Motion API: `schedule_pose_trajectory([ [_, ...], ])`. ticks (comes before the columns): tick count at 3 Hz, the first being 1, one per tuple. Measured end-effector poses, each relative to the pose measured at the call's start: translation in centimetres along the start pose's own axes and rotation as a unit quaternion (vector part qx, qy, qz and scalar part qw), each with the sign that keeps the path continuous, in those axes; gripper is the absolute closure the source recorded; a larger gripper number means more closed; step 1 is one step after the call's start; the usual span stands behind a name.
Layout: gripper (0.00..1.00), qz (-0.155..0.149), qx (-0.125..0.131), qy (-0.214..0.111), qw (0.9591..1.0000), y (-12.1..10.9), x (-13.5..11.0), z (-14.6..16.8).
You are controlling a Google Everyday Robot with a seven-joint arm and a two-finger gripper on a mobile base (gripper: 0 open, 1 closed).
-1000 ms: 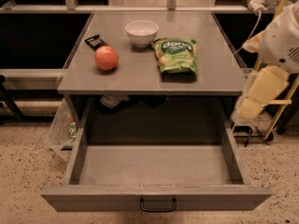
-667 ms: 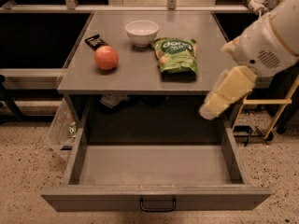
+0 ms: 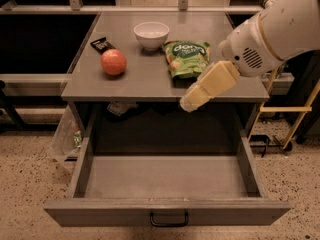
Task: Place apple into top drawer
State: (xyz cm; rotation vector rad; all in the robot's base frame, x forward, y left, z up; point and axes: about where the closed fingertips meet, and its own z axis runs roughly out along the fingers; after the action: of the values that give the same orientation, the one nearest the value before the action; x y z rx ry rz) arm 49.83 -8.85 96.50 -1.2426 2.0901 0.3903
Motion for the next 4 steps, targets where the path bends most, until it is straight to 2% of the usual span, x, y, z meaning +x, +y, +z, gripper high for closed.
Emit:
schedule_pose_trajectory([
  [1,0.0,0.0,-0.001,0.001,1.0,0.1,0.0,0.0],
  [2,0.0,0.023,0.016,-0.001,0.9996,-0.6,-0.5,1.6],
  [3,0.0,0.041,0.035,-0.019,0.9984,-2.5,-2.7,6.2],
  [4,0.0,0.042,0.046,-0.053,0.9967,-4.7,-6.2,11.8],
])
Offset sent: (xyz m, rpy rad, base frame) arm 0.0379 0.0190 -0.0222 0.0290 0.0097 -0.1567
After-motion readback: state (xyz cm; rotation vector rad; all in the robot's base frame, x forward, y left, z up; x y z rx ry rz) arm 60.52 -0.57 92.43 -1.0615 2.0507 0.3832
